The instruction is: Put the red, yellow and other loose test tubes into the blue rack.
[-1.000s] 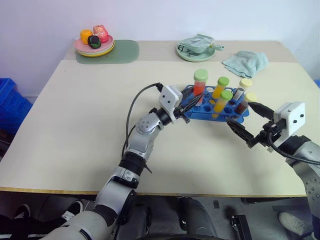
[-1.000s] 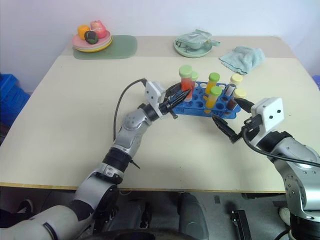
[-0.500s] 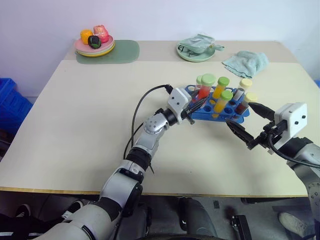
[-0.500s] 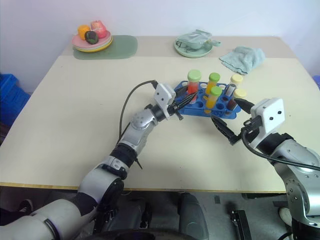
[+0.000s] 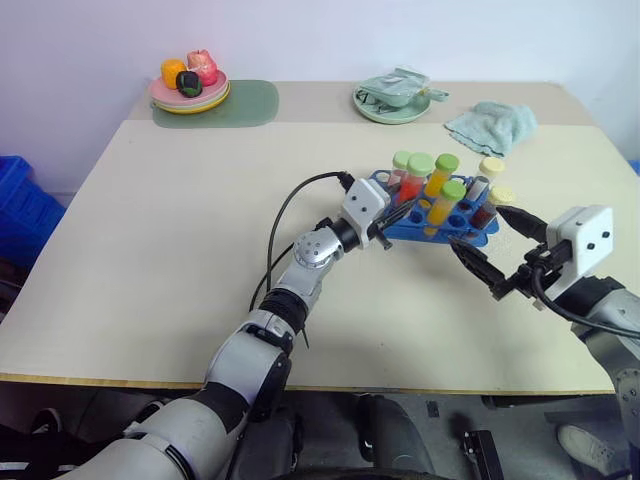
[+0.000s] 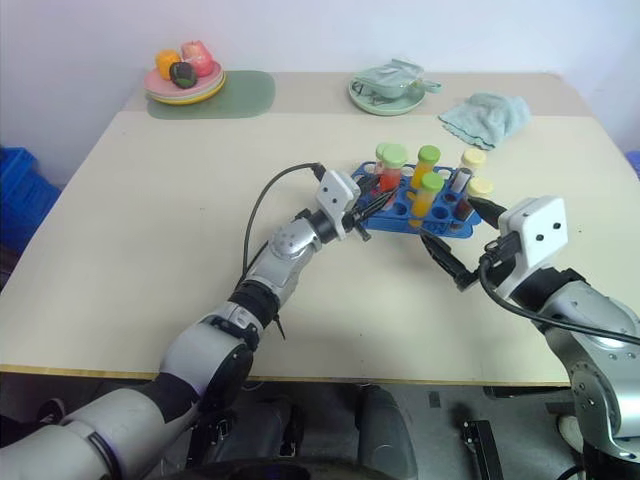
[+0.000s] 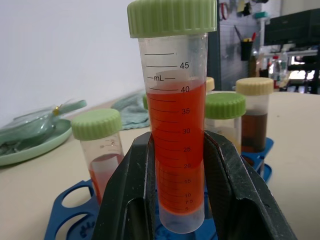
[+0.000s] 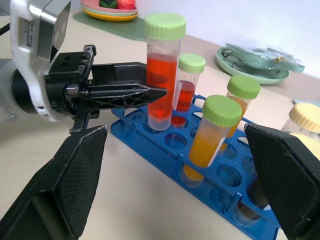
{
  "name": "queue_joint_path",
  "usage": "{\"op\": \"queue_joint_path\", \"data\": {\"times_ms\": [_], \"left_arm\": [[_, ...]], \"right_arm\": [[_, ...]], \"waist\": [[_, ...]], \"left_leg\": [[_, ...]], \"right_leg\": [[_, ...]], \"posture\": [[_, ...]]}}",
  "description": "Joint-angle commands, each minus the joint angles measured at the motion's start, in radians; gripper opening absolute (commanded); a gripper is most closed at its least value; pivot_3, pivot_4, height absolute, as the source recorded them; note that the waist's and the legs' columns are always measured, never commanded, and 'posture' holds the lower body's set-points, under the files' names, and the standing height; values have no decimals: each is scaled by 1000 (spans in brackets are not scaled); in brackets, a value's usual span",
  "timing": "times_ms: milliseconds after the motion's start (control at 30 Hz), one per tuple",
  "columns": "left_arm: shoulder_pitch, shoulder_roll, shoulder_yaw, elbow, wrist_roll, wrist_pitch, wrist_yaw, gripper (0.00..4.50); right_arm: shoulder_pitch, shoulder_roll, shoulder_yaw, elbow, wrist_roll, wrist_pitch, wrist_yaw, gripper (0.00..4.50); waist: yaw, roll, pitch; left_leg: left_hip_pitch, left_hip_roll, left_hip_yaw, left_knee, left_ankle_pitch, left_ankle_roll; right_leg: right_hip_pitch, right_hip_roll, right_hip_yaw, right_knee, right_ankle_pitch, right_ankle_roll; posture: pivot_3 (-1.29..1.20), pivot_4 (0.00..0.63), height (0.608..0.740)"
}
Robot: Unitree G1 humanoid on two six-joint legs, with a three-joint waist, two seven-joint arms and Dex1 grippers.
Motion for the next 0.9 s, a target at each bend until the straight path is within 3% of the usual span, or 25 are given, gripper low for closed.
{"op": "queue_joint_path", "data": {"times_ms": [33, 500, 900], "left_arm": [[-13, -5, 7, 6, 10, -40, 5, 786], [-14, 3, 0, 35, 44, -50, 54, 786], [16, -30, 29, 18, -10, -4, 2, 786]], "right_arm": [[-3, 0, -28, -46, 19, 2, -12, 4500], [-8, -1, -30, -53, 31, 11, -31, 4500], [-28, -11, -16, -40, 19, 4, -27, 4500]], "waist": [[0, 0, 0], [0, 0, 0], [1, 0, 0]], "left_leg": [[0, 0, 0, 0, 0, 0], [0, 0, 0, 0, 0, 0], [0, 0, 0, 0, 0, 0]], "right_leg": [[0, 0, 0, 0, 0, 0], [0, 0, 0, 0, 0, 0], [0, 0, 0, 0, 0, 0]], "posture": [[0, 150, 740], [0, 150, 740], [0, 150, 740]]}}
